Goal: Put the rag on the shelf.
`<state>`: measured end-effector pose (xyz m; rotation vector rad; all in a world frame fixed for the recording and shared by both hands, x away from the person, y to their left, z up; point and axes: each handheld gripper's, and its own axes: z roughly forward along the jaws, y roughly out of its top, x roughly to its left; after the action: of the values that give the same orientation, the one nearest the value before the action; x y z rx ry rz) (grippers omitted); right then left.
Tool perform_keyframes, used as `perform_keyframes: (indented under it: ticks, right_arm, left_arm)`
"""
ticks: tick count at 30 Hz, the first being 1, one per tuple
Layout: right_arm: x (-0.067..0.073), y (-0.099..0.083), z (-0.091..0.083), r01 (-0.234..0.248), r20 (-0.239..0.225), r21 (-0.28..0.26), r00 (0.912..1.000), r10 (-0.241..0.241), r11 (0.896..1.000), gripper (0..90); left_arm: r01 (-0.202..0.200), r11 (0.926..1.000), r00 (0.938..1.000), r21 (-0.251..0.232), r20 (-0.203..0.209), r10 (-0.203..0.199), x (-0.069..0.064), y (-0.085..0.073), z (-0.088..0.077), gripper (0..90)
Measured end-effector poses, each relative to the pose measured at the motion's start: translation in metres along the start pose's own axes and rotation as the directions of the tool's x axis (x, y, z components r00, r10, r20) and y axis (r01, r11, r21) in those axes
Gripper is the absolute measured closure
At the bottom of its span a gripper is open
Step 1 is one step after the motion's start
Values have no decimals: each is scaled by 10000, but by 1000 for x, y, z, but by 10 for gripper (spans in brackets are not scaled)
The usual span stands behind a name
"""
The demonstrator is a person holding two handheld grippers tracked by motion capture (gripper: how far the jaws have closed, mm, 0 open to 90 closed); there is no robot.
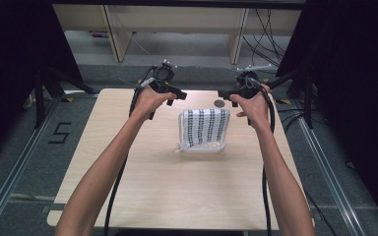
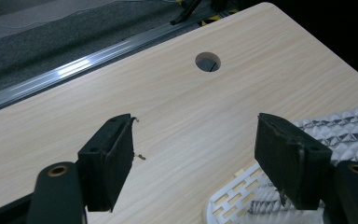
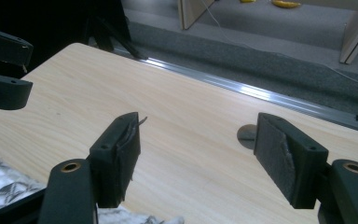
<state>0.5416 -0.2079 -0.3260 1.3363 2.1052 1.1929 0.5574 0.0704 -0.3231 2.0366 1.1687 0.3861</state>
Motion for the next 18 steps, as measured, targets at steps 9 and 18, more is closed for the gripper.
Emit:
perform_keyframes:
  ticks: [9, 18]
  right_arm:
    - [-1, -11, -17, 133, -376, -250, 9992, -142, 9996, 315]
    - [3, -23, -35, 395, -616, -458, 9972, -423, 9982, 307]
  left_arm:
    - [40, 9999, 9997, -154, 248, -37, 4, -15, -12, 261]
    - [-293, 9993, 9987, -245, 409, 303, -4, -34, -23, 257]
